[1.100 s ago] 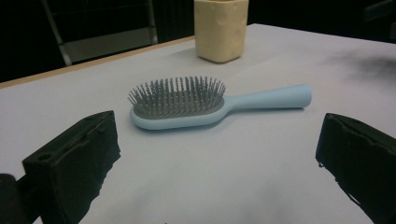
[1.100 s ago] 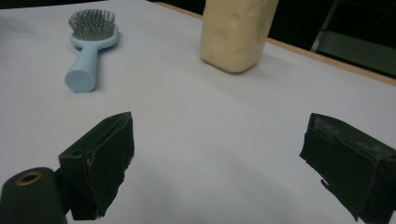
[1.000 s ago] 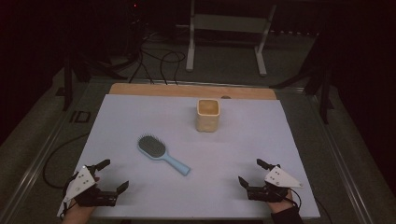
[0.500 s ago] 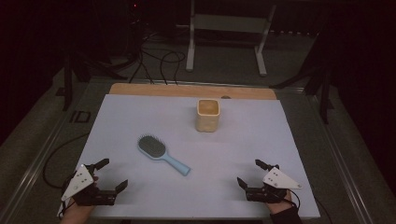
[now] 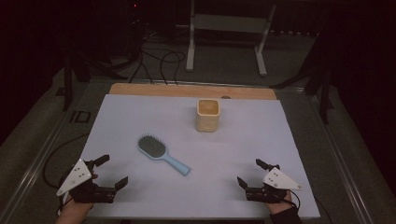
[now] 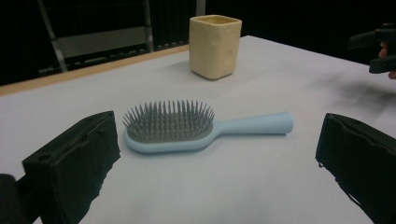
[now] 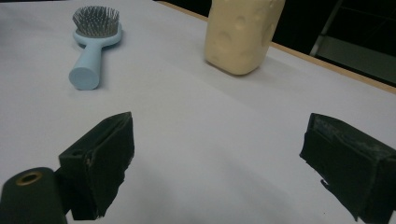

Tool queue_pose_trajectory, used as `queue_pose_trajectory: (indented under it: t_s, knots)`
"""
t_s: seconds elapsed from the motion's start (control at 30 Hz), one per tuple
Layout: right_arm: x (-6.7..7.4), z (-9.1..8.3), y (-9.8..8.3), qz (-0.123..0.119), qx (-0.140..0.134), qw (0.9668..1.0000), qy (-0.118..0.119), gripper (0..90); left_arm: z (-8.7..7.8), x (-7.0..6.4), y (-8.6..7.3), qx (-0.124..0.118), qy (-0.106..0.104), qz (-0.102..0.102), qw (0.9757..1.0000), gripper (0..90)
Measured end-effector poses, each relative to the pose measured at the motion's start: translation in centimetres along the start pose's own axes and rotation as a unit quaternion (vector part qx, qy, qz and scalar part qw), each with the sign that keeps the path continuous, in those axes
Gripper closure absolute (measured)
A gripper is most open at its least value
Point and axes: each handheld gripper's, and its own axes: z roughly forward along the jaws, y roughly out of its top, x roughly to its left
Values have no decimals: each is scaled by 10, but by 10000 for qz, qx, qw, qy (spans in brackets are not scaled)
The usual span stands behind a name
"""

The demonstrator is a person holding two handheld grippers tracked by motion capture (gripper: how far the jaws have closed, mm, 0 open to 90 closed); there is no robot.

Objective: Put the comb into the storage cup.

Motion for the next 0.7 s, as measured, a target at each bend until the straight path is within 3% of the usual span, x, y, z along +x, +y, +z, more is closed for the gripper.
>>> queue_pose_trajectory:
  t_s: [0.2, 0.43, 0.5, 0.53, 0.7]
  knots:
    - [1, 0, 1, -33, -3, 10000, -33, 91, 4, -3, 23, 145, -42, 210, 9997, 0]
    - [2, -1, 2, -61, -26, 10000, -25, 91, 14, -3, 43, 243, -176, 70, 9995, 0]
    - [2, 0, 2, -74, -15, 10000, -28, 91, 17, -4, 49, 278, -121, 32, 9995, 0]
    - [2, 0, 2, -71, -21, 10000, -15, 91, 18, -4, 52, 314, -301, 35, 9990, 0]
    - [1, 0, 2, -61, -26, 10000, -32, 92, 28, -8, 67, 402, -489, 211, 9978, 0]
